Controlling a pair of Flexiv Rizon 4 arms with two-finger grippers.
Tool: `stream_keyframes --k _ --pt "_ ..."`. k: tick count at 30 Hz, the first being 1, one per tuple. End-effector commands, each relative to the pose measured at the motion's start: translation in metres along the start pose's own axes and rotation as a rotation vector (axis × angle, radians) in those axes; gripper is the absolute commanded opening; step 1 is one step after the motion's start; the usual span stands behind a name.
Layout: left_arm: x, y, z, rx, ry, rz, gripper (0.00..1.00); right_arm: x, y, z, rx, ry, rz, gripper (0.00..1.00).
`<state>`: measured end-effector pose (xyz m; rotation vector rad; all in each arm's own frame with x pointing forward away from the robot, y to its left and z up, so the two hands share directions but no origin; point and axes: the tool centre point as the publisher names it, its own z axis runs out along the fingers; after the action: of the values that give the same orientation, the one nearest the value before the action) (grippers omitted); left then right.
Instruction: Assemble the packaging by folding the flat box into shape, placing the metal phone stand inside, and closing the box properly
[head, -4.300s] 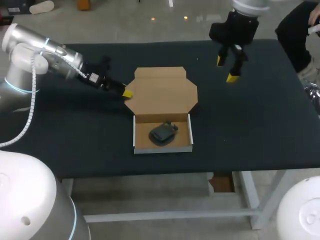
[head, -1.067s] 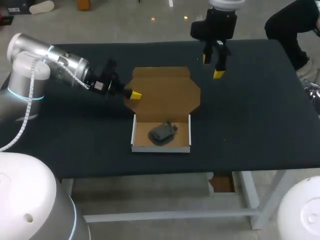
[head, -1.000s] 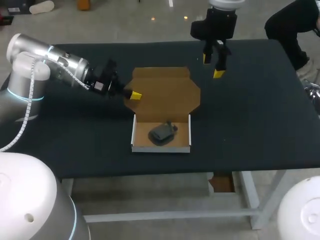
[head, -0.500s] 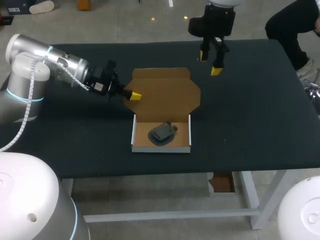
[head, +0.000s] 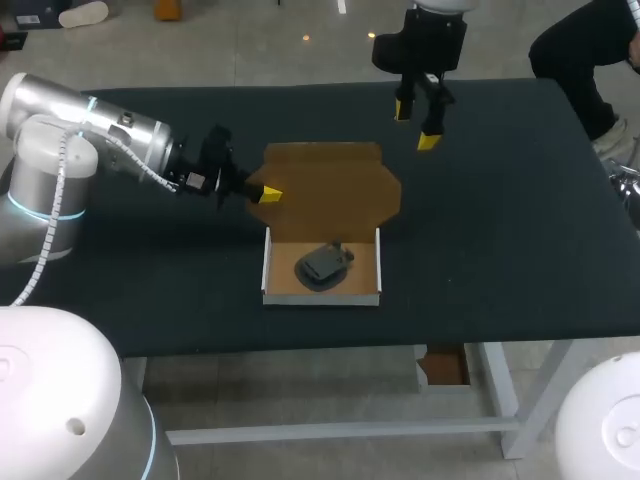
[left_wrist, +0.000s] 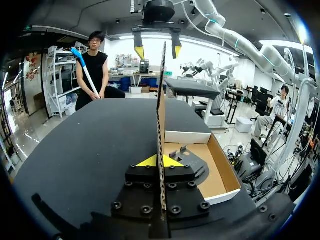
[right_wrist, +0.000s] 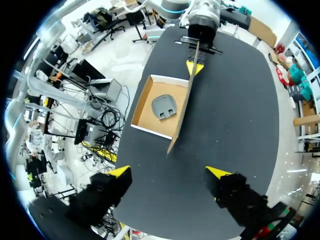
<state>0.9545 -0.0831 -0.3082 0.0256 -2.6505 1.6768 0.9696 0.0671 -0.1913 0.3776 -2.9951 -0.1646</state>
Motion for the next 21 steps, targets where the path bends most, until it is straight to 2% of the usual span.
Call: stream_keyframes --k 1,5,21 --pt "0.01 0.002 -0.001 0.002 -0.081 0.007 0.0 -0.001 0.001 -0.002 0.001 0.001 -0.003 1.0" --pt "0.013 0.001 0.001 -0.018 -0.121 0.034 0.0 -0.001 0.002 -0.003 0.001 -0.003 -0.006 1.0" --pt "0.021 0.004 0.004 -0.021 -0.168 0.064 0.0 -0.001 0.007 -0.006 0.007 -0.007 -0.023 1.0"
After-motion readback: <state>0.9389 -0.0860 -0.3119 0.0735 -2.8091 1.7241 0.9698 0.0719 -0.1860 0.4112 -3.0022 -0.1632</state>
